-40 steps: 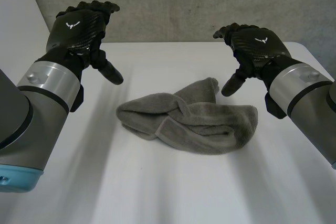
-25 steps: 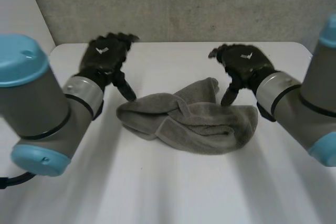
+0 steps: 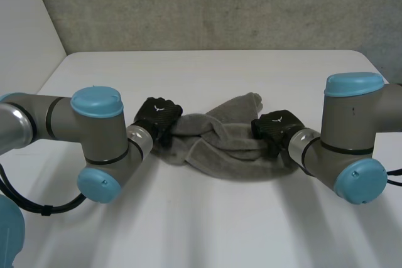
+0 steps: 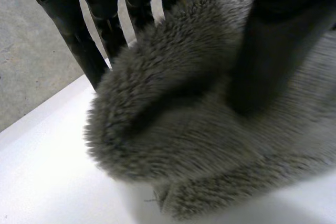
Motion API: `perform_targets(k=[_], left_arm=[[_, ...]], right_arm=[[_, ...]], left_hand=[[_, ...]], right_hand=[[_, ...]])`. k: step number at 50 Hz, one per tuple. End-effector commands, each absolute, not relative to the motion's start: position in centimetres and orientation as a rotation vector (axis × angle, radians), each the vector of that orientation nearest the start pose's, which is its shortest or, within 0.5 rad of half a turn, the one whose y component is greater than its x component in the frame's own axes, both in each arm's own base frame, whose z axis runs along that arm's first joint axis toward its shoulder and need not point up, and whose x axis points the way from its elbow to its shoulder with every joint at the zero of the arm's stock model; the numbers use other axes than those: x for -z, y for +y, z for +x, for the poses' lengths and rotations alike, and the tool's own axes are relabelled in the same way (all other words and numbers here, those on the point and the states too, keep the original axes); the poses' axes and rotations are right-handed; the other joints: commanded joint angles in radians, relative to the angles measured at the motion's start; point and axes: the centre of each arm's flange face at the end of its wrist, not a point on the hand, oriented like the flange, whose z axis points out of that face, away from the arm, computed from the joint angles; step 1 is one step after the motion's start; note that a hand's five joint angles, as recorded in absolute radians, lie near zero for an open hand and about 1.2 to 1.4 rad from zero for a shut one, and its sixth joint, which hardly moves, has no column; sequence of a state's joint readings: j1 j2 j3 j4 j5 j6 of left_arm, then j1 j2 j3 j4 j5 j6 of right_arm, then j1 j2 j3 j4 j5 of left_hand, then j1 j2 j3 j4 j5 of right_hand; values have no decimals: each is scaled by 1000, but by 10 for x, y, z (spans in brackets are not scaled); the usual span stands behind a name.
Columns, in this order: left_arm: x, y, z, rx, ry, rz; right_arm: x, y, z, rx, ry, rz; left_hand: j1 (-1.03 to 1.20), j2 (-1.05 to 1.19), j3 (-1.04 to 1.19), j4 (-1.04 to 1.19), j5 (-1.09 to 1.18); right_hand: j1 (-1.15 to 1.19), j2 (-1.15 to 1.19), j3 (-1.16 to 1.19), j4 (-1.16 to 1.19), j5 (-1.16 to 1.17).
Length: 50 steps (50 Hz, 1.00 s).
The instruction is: Fold the towel.
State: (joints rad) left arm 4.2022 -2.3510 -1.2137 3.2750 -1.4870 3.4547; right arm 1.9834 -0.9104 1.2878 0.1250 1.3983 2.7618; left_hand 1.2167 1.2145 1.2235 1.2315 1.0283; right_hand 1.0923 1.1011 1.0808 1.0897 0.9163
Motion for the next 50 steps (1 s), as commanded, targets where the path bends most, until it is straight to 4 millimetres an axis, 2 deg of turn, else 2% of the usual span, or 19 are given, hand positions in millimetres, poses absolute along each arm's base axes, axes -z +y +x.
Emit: perform_targets(k=[1,2,4,5,6,7,9,10,12,18,23,27,32,35,37,42,46,49,50], left_arm=[[-158,-295,-326,2010,2437,1112],[-172,-289,-323,2046,2432,1097],[-183,-284,-320,2074,2433,1077],[-196,-279,-316,2108,2424,1055],[-196,-279,-316,2109,2424,1055],[-209,-274,-313,2145,2414,1036],[-218,-268,-310,2170,2411,1022],[-227,-263,-307,2197,2406,1009],[-234,-258,-305,2220,2399,997],[-280,-236,-286,2338,2341,939],[-295,-226,-277,2364,2339,970],[-297,-223,-273,2361,2351,997],[-285,-232,-263,2302,2396,967],[-270,-236,-260,2234,2450,956],[-249,-238,-262,2142,2526,973],[-228,-238,-264,2059,2596,1004],[-223,-240,-265,2050,2621,1037],[-218,-249,-271,2069,2632,1082],[-224,-257,-276,2137,2581,1088]], right_arm=[[-182,-293,290,1529,2224,-1099],[-182,-293,290,1529,2224,-1099],[-208,-290,288,1600,2178,-1070],[-208,-290,288,1600,2178,-1070],[-220,-289,286,1634,2162,-1062],[-220,-289,286,1634,2162,-1062],[-243,-282,281,1674,2139,-1071],[-243,-282,281,1674,2139,-1071],[-266,-270,274,1648,2152,-1102],[-285,-255,264,1557,2168,-1206],[-302,-247,258,1571,2126,-1268],[-310,-243,254,1606,2108,-1287],[-308,-244,253,1599,2113,-1296],[-307,-243,253,1594,2113,-1297],[-306,-243,254,1589,2112,-1299],[-296,-242,256,1546,2123,-1325],[-279,-245,258,1498,2132,-1429],[-277,-253,262,1543,2095,-1473],[-277,-253,262,1544,2095,-1473]], left_hand=[[180,182,173,165,193],[180,182,173,165,193],[180,182,173,165,193],[180,182,173,165,193],[180,182,173,165,193],[180,182,173,165,193],[180,182,173,165,193],[180,182,173,165,193],[180,182,173,165,193],[180,182,173,165,193],[180,182,173,165,193],[180,182,173,165,193],[180,182,173,165,193],[180,182,173,165,193],[180,182,173,165,193],[180,182,173,165,193],[180,182,173,165,193],[180,182,173,165,193],[180,182,173,165,193]], right_hand=[[304,295,315,307,305],[304,295,315,307,305],[304,295,315,307,305],[304,295,315,307,305],[304,295,315,307,305],[304,295,315,307,305],[304,295,315,307,305],[304,295,315,307,305],[304,295,315,307,305],[304,295,315,307,305],[304,295,315,307,305],[304,295,315,307,305],[304,295,315,307,305],[304,295,315,307,305],[304,295,315,307,305],[304,295,315,307,305],[304,295,315,307,305],[304,295,315,307,305],[304,295,315,307,305]])
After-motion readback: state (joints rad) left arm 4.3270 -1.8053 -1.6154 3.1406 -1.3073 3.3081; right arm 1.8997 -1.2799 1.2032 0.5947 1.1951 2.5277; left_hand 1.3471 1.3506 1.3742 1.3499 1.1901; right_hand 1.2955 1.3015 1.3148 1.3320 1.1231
